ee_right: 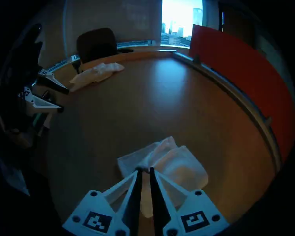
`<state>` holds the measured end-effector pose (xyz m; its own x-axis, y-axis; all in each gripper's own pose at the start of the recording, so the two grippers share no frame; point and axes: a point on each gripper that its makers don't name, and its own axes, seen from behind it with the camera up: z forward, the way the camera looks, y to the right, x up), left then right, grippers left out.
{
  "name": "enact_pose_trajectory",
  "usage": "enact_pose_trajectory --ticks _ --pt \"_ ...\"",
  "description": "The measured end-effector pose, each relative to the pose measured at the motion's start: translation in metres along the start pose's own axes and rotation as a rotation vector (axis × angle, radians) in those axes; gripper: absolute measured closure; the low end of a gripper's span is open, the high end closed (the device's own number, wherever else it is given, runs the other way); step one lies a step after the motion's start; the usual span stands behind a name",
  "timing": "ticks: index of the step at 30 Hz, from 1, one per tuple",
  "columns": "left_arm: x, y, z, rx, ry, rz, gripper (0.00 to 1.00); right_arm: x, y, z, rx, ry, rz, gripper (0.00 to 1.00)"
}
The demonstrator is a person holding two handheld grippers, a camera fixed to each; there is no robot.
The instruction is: Fold towel
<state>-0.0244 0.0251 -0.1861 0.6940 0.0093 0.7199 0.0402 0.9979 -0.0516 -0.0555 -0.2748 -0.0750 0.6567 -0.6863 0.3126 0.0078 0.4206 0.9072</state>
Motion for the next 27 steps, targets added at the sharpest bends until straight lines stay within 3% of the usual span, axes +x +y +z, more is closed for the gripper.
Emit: enact_pose_trajectory --ticks 5,10,27 --pt "0.001 0.000 0.000 0.003 0.002 0.000 0.03 -0.001 -0.003 -0.004 0.009 0.007 0.020 0.43" --pt "0.002 0.000 0.000 0.003 0.004 0.001 0.03 -0.007 -0.002 -0.007 -0.003 0.005 0.036 0.27" --pt "0.004 0.004 0.002 -0.003 0.004 0.015 0.02 -0.045 -0.001 -0.015 -0.047 -0.034 0.080 0.26"
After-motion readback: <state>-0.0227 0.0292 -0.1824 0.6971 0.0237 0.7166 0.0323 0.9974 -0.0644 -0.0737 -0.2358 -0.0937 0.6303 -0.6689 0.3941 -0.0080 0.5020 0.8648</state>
